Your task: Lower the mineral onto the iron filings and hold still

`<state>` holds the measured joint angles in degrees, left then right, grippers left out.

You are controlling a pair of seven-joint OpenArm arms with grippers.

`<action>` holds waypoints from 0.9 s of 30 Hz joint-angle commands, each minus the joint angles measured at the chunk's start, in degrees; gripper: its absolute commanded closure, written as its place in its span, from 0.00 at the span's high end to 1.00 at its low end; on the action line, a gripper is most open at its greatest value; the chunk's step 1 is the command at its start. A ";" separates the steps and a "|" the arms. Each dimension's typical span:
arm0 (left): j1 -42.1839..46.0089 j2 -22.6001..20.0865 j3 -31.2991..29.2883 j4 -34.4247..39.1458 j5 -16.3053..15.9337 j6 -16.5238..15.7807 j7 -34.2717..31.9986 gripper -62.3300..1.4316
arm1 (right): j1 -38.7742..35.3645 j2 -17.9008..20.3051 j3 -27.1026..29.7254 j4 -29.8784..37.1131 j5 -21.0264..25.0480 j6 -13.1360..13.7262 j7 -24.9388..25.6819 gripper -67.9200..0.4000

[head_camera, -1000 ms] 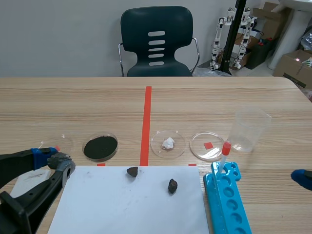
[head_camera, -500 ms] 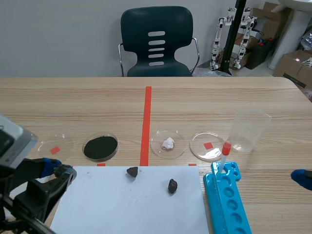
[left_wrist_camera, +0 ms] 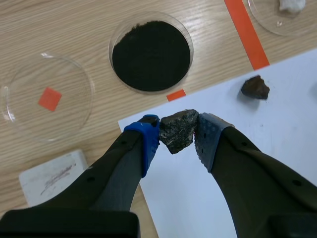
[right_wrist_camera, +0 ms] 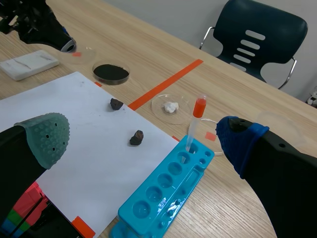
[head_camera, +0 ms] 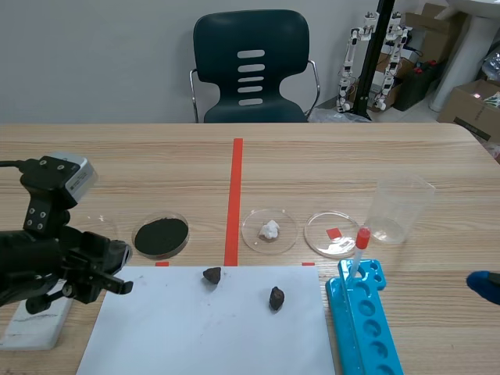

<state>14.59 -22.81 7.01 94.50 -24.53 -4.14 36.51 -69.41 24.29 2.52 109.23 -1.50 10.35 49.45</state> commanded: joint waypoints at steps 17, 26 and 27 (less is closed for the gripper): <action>-23.15 11.17 4.94 -21.03 0.81 8.20 10.38 0.21 | 0.07 0.15 0.11 0.57 0.61 0.00 0.66 0.92; -29.62 13.57 4.94 -30.84 2.23 9.62 10.47 0.21 | 0.07 0.15 0.11 0.57 0.61 0.00 0.66 0.92; -30.14 13.90 4.94 -31.91 2.64 9.62 10.47 0.21 | 0.07 0.15 0.11 0.57 0.61 0.00 0.68 0.92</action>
<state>-14.66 -9.21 12.08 61.65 -22.11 5.56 47.35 -69.41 24.29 2.52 109.23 -1.48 10.33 49.45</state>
